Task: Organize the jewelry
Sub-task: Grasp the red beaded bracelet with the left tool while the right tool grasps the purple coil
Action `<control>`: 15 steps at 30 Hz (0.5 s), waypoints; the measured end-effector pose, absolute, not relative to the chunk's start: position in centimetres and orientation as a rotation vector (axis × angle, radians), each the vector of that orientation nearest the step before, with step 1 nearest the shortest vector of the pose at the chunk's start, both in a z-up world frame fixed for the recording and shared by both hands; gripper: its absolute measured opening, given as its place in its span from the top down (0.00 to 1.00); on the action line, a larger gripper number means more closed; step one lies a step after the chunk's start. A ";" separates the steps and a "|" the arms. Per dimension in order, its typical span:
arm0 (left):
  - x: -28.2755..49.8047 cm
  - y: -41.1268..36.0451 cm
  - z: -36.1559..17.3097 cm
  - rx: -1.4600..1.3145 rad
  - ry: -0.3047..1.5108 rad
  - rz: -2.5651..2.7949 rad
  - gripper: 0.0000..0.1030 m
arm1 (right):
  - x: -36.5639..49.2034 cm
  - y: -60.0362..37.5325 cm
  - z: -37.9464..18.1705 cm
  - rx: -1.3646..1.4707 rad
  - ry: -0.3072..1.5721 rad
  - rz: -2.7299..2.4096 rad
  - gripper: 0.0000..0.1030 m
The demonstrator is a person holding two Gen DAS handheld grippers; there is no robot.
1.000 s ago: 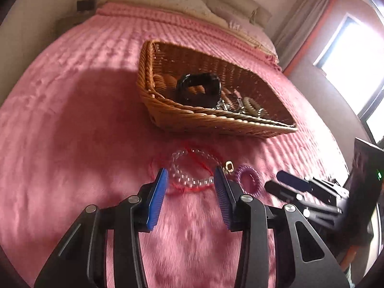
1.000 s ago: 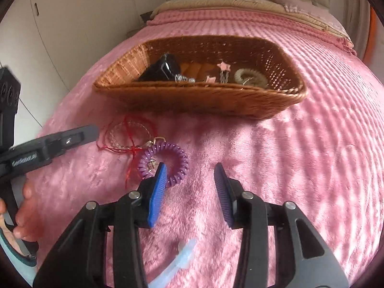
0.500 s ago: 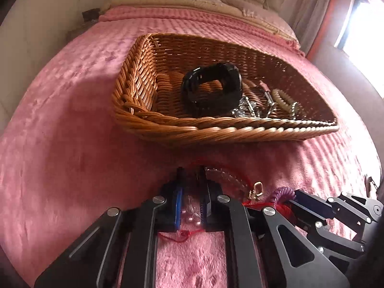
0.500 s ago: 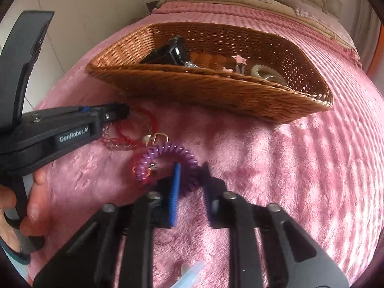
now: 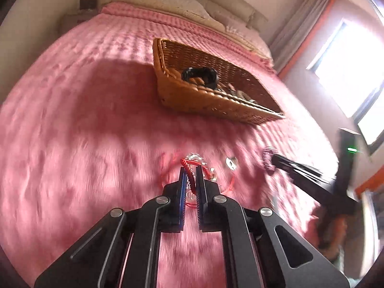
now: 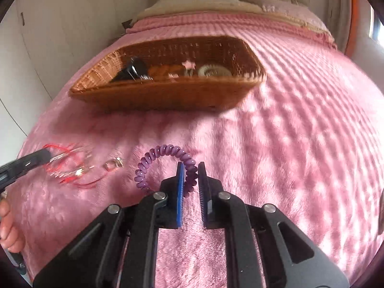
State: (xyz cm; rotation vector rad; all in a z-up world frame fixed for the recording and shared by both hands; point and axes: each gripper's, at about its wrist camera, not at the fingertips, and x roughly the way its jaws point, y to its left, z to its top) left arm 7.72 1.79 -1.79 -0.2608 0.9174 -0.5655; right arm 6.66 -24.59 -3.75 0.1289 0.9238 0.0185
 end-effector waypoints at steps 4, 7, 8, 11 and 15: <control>6.5 4.0 -2.8 -0.261 0.953 -0.541 0.94 | 6.6 -24.3 -3.7 0.112 0.901 0.034 0.90; 5.9 5.4 -3.6 -0.223 0.965 -0.477 0.94 | 6.6 -24.0 -4.0 0.094 0.907 0.036 0.90; 5.9 5.9 -3.8 -0.223 0.970 -0.472 0.94 | 6.6 -24.0 -4.1 0.095 0.908 0.037 0.90; 5.5 7.1 -4.2 -0.232 0.973 -0.449 0.94 | 6.5 -24.3 -4.2 0.111 0.906 0.044 0.90; 6.0 7.5 -4.1 -0.236 0.983 -0.440 0.94 | 6.8 -24.1 -4.3 0.106 0.906 0.041 0.90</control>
